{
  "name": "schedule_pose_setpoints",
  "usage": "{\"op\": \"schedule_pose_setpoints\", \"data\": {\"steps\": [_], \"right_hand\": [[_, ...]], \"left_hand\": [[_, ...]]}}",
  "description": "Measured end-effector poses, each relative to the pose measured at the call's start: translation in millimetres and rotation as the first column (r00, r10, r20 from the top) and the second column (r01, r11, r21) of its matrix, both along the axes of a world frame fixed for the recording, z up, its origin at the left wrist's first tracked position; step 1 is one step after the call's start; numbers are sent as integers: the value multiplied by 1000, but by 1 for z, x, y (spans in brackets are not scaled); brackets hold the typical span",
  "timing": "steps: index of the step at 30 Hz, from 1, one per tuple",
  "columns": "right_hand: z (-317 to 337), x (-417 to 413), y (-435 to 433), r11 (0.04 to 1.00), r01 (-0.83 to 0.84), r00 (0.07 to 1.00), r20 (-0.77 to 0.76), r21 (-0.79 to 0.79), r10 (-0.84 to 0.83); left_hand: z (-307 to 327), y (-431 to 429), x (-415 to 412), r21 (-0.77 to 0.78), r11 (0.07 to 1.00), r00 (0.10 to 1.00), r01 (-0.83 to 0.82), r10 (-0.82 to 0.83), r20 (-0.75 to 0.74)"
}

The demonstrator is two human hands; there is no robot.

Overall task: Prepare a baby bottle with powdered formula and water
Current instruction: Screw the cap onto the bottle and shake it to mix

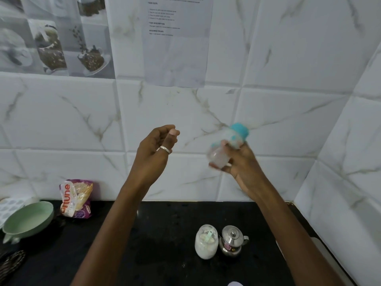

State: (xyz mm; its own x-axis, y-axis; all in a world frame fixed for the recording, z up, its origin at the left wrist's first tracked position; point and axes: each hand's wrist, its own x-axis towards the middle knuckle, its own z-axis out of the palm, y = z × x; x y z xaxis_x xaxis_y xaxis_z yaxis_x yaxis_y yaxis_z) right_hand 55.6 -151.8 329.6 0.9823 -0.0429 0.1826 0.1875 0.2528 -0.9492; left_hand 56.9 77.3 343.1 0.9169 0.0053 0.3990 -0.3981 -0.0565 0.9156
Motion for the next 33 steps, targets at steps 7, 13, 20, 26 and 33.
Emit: {"op": "schedule_pose_setpoints", "data": {"steps": [7,13,20,26,33], "right_hand": [[-7,1,7,987,-5,1000,23,162,2],[-17,-10,15,998,-68,998,4,2,68],[-22,-11,18,982,-128,992,-31,-141,125],[-19,-13,21,982,-129,991,-55,-137,123],[-17,-11,25,986,-7,1000,-22,167,11]], "left_hand": [[-3,2,1,-1,1000,1000,-1,1,-6],[-4,-1,1,-15,1000,1000,4,-4,-10],[-5,-2,2,-14,1000,1000,-1,1,-17],[-6,-3,1,-7,1000,1000,4,-4,-21],[-8,0,-1,-13,1000,1000,-2,1,-21]]}}
